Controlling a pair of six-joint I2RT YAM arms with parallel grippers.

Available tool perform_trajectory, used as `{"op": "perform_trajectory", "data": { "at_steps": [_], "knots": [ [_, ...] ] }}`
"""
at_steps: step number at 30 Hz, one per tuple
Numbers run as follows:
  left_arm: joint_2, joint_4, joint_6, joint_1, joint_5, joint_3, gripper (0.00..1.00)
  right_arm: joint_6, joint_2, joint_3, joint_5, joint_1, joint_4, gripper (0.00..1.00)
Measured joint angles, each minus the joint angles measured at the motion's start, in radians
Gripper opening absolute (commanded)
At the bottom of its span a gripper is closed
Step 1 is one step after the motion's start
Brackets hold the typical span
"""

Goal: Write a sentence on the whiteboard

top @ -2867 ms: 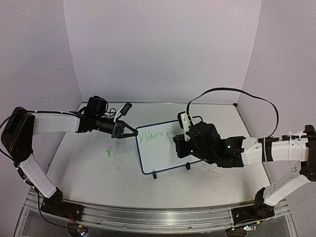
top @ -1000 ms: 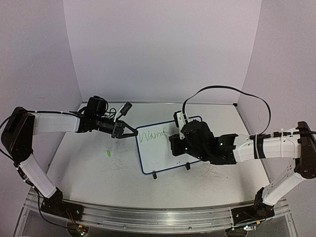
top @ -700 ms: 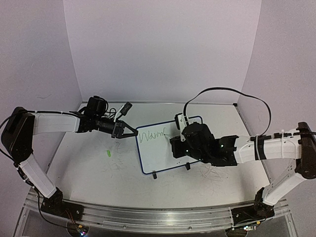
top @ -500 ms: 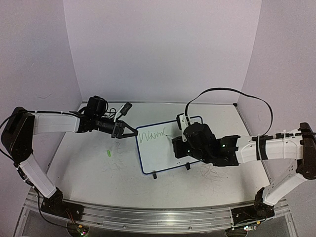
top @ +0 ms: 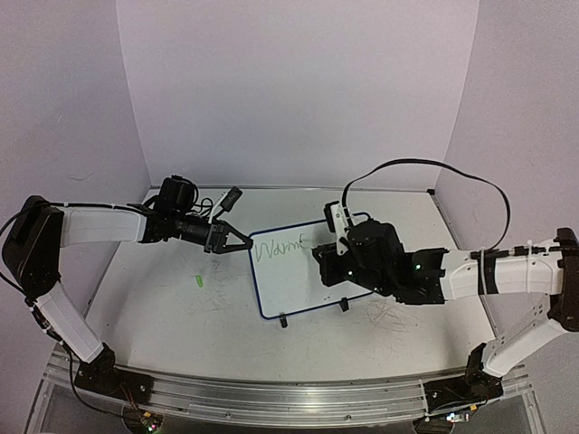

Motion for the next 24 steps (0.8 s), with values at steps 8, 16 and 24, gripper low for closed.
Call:
{"op": "perform_trajectory", "data": {
  "at_steps": [8, 16, 24],
  "knots": [
    [0.0, 0.0, 0.0, 0.0, 0.0, 0.0, 0.0, -0.008, 0.049, 0.042, 0.015, -0.001, 0.004, 0.0],
    [0.0, 0.0, 0.001, 0.0, 0.0, 0.0, 0.0, -0.005, 0.072, 0.062, 0.042, -0.001, -0.008, 0.0],
    [0.0, 0.0, 0.0, 0.0, -0.001, 0.0, 0.0, 0.013, 0.077, 0.07, 0.058, 0.0, -0.038, 0.0]
  ]
}}
